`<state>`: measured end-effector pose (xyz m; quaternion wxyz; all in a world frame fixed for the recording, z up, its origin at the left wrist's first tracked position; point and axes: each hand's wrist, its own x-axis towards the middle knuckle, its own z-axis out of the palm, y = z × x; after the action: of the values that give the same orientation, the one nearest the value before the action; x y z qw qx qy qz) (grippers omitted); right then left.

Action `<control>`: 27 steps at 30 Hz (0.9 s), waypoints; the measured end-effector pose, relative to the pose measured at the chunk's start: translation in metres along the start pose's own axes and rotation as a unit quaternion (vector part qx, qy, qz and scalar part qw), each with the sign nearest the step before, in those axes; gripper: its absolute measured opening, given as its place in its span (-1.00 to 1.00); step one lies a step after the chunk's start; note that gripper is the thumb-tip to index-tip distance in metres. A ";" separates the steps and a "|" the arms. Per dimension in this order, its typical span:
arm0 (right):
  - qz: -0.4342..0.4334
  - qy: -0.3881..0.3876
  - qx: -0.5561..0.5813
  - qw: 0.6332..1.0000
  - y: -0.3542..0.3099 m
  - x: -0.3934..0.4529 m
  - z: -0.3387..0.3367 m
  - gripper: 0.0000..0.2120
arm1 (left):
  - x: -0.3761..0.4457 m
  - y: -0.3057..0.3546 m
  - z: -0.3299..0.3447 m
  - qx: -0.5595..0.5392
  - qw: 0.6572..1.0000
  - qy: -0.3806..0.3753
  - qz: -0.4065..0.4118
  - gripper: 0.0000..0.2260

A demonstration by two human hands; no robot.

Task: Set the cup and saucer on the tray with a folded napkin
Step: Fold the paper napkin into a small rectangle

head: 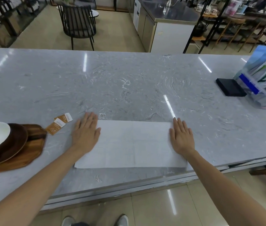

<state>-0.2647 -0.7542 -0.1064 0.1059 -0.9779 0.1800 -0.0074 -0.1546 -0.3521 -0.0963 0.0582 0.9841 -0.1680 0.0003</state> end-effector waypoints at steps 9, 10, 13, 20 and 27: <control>-0.073 0.019 0.057 0.996 0.012 -0.040 0.009 -0.55 | -0.038 0.062 0.022 -0.061 0.993 -0.065 0.083 -0.46; -0.064 0.019 0.057 0.996 0.013 -0.047 0.011 -0.55 | -0.034 0.059 0.022 -0.058 0.992 -0.067 0.094 -0.46; -0.041 0.015 0.062 0.997 0.017 -0.068 0.014 -0.53 | -0.019 0.048 0.021 -0.034 0.986 -0.084 0.141 -0.48; -0.023 0.026 0.065 0.997 0.002 -0.125 0.003 -0.49 | 0.024 0.036 0.005 -0.002 0.963 -0.134 0.232 -0.49; -0.098 0.039 -0.028 0.994 0.009 -0.176 0.002 -0.36 | 0.002 0.082 -0.016 -0.097 0.957 -0.100 0.253 -0.56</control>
<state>-0.4321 -0.6999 -0.1059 0.0702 -0.9924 0.0872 -0.0506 -0.1791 -0.4275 -0.0711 0.1348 0.8937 -0.4161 -0.0997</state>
